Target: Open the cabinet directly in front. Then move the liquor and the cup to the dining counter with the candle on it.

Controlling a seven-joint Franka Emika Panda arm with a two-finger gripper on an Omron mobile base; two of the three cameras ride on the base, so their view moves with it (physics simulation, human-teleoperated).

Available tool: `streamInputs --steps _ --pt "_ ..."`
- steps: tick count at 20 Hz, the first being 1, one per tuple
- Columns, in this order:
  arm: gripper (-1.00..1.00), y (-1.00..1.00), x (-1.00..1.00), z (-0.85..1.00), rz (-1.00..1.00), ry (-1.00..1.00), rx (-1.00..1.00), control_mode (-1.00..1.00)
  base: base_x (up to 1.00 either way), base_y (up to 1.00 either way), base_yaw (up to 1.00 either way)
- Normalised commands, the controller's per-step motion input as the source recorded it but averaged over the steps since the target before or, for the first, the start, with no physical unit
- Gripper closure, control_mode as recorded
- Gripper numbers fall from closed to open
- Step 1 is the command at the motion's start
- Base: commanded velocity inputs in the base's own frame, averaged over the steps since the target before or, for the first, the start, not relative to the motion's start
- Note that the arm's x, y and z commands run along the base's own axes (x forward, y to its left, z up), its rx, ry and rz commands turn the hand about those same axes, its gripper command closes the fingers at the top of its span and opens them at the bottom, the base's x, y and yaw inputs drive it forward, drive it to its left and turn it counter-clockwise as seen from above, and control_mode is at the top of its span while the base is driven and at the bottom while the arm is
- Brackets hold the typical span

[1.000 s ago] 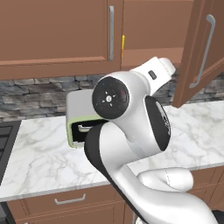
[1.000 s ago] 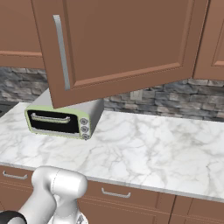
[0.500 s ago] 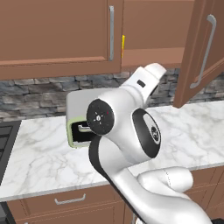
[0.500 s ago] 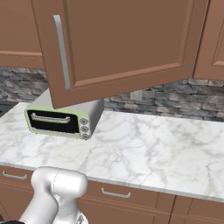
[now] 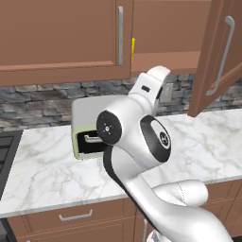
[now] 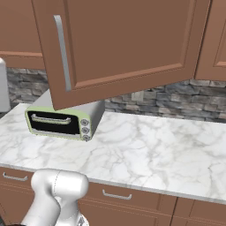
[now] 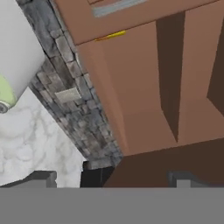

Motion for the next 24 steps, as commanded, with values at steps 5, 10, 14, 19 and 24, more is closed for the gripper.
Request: streamInputs --steps 5,10,14,19,24 --pt "-1.0 0.0 0.36 0.0 -0.05 0.13 -0.1 -1.0 0.0 0.0 0.0" --pt "-1.0 0.0 0.24 0.0 -0.01 0.01 -0.02 -1.0 0.0 0.0 0.0" --pt "-1.0 -0.01 0.22 -0.02 -0.02 -0.01 0.0 -1.0 0.0 0.0 0.0" --pt "-1.0 -0.04 0.36 -0.09 -0.08 0.0 0.0 -1.0 0.0 0.0 0.0" --pt "-1.0 -0.19 0.46 -0.08 -0.07 0.0 0.0 -1.0 0.0 0.0 0.0"
